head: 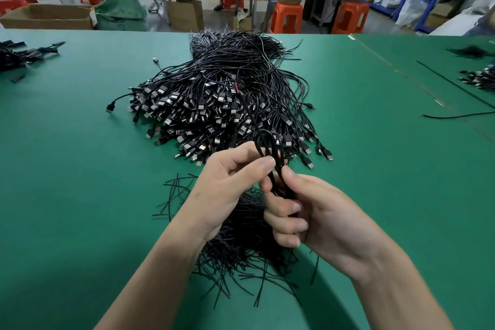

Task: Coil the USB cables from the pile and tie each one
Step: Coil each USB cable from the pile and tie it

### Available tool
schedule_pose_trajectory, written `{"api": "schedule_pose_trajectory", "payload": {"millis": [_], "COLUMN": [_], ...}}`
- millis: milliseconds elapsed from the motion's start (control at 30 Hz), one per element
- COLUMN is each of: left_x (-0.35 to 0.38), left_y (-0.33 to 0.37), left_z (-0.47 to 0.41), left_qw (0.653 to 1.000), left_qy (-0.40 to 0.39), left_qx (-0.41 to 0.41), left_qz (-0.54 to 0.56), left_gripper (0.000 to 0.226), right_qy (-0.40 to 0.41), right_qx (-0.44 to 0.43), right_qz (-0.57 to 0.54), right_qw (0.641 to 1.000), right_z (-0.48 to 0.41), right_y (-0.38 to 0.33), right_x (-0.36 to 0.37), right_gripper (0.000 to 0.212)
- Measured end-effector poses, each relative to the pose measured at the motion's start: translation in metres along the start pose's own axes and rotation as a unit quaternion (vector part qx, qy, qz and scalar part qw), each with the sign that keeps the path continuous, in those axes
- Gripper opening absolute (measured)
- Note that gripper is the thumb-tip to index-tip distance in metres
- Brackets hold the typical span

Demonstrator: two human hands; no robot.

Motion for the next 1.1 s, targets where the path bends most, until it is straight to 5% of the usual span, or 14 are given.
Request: {"api": "schedule_pose_trajectory", "payload": {"millis": [333, 533, 767, 867, 1100], "left_x": [0.007, 0.019, 0.024, 0.02, 0.014], "left_y": [0.003, -0.008, -0.026, -0.026, -0.028], "left_z": [0.013, 0.029, 0.039, 0.039, 0.043], "left_qw": [0.999, 0.984, 0.987, 0.988, 0.99], "left_qy": [0.022, 0.16, 0.13, 0.112, 0.056], "left_qx": [-0.023, -0.065, -0.083, -0.096, -0.109], "left_qz": [-0.026, 0.039, 0.051, 0.047, 0.071], "left_gripper": [0.035, 0.033, 0.019, 0.023, 0.035], "right_qy": [0.176, 0.26, 0.276, 0.257, 0.127], "right_qx": [-0.056, -0.09, -0.083, -0.062, 0.018], "right_qz": [0.195, 0.378, 0.477, 0.464, 0.273], "right_qw": [0.963, 0.884, 0.83, 0.845, 0.953], "right_z": [0.0, -0.004, 0.002, 0.001, 0.004], "right_y": [0.004, 0.015, 0.026, 0.027, 0.027], "right_x": [0.011, 0.011, 0.0, -0.004, -0.008], "right_gripper": [0.037, 0.039, 0.041, 0.039, 0.038]}}
Point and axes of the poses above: each hand's wrist, its own z-axis away from the middle knuckle, its own x-axis out of the palm, y = z × x, the point moved 2 cm from there along -z, towards the middle knuckle, and after that the axes turned 1 degree about z, right-handed, at the moved point
